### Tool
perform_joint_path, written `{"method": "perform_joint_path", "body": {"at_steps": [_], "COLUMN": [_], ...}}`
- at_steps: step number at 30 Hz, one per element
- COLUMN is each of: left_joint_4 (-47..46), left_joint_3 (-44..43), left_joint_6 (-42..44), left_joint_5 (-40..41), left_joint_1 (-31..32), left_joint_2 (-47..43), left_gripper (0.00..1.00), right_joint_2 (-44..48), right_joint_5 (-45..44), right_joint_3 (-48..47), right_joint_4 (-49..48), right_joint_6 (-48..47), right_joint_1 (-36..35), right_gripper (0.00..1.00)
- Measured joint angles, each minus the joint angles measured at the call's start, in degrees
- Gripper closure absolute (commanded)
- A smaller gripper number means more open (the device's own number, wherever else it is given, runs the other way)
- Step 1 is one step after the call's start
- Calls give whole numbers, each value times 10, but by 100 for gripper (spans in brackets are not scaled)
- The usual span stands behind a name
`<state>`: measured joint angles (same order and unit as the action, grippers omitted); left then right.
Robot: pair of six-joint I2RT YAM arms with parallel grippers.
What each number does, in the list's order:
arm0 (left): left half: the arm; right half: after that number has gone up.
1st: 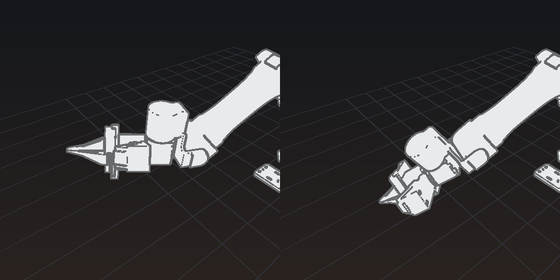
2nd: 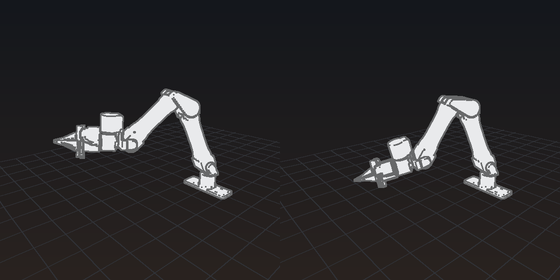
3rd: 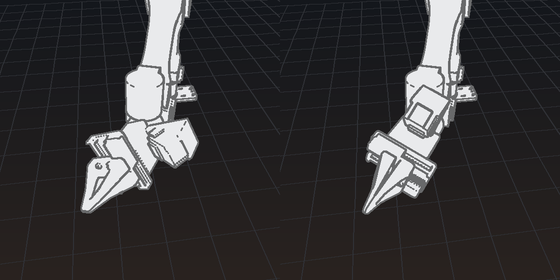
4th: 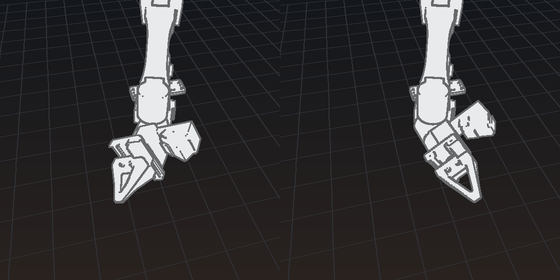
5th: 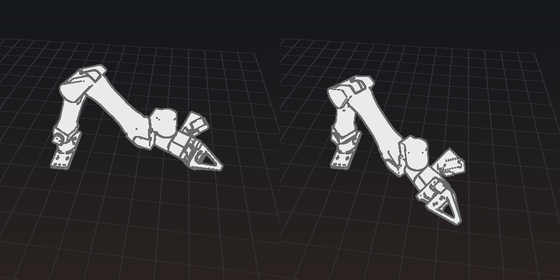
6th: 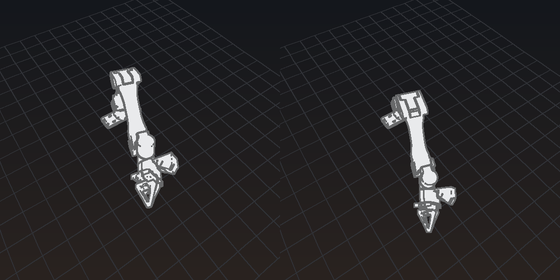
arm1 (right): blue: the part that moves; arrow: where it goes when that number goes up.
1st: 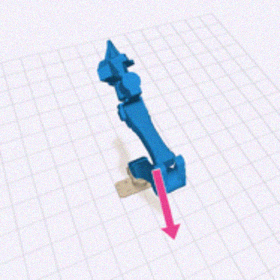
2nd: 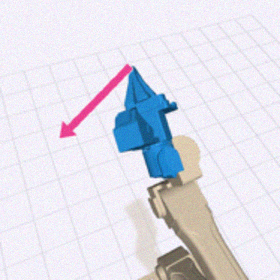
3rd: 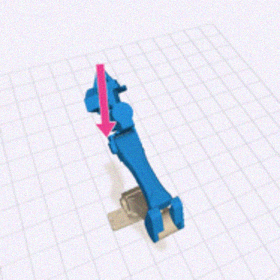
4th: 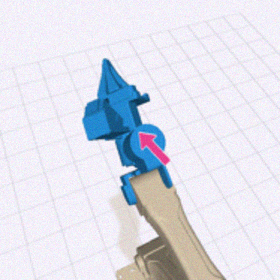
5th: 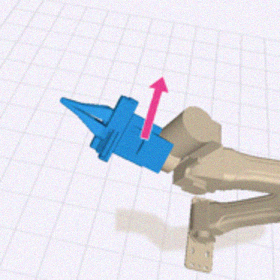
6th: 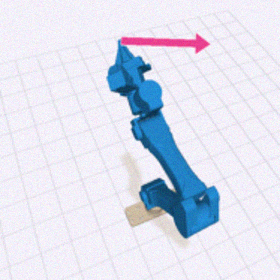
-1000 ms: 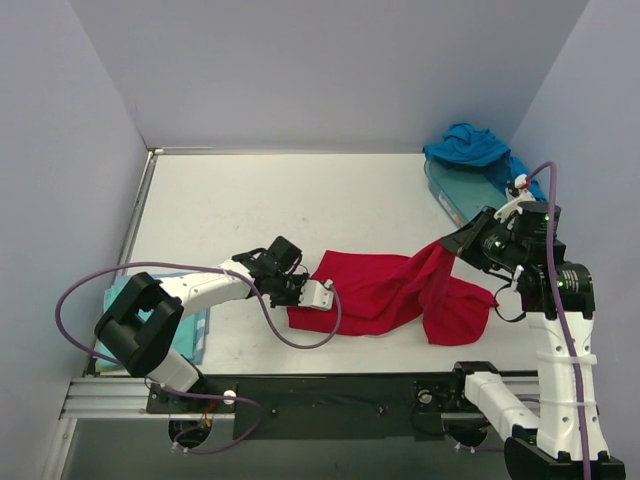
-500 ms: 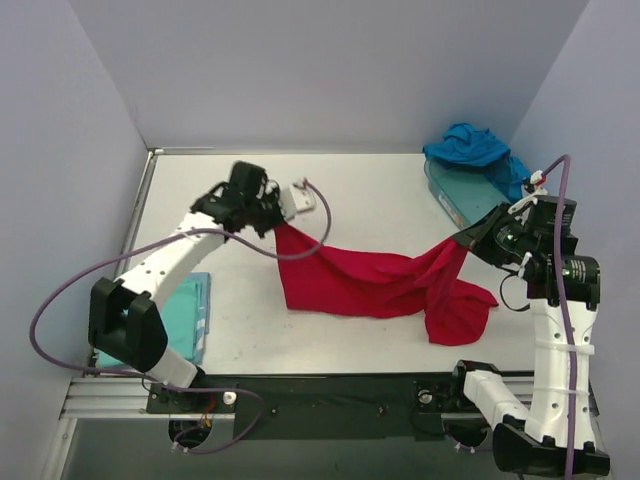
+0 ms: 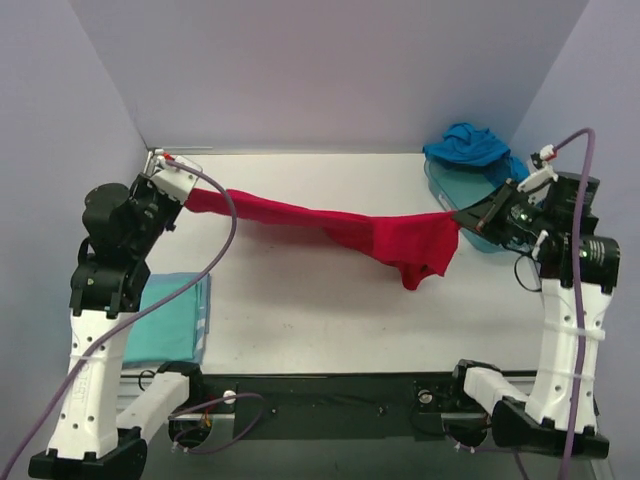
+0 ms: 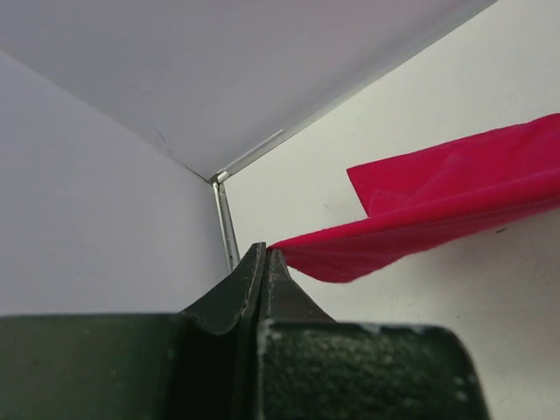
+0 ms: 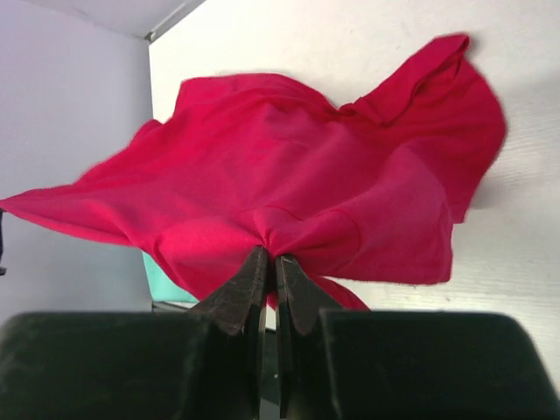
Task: Fold and stack the t-shirts
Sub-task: Flatten out the tshirt
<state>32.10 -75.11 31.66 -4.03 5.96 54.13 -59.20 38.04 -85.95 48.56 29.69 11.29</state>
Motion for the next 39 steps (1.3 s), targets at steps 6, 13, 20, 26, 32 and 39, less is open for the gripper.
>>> {"method": "perform_joint_path", "body": {"at_steps": [6, 13, 20, 26, 32, 39], "left_joint_4": [-70, -115, -120, -141, -143, -49], "left_joint_3": [10, -310, -670, -627, -346, -12], "left_joint_6": [-4, 9, 0, 17, 94, 195], "left_joint_5": [21, 33, 16, -26, -63, -106], "left_joint_1": [-13, -41, -67, -73, -100, -105], "left_joint_2": [104, 446, 610, 541, 378, 205], "left_gripper": [100, 100, 100, 100, 100, 100], "right_joint_2": [-212, -661, -687, -564, -383, -184], "right_joint_5": [11, 35, -8, 25, 121, 75], "right_joint_3": [-112, -600, -582, -511, -264, 135], "right_joint_4": [-62, -239, -473, -544, -502, -265], "right_joint_6": [19, 146, 302, 301, 227, 31], "right_joint_1": [-86, -102, -64, -29, -17, -36], "right_gripper": [100, 100, 100, 100, 100, 100]}}
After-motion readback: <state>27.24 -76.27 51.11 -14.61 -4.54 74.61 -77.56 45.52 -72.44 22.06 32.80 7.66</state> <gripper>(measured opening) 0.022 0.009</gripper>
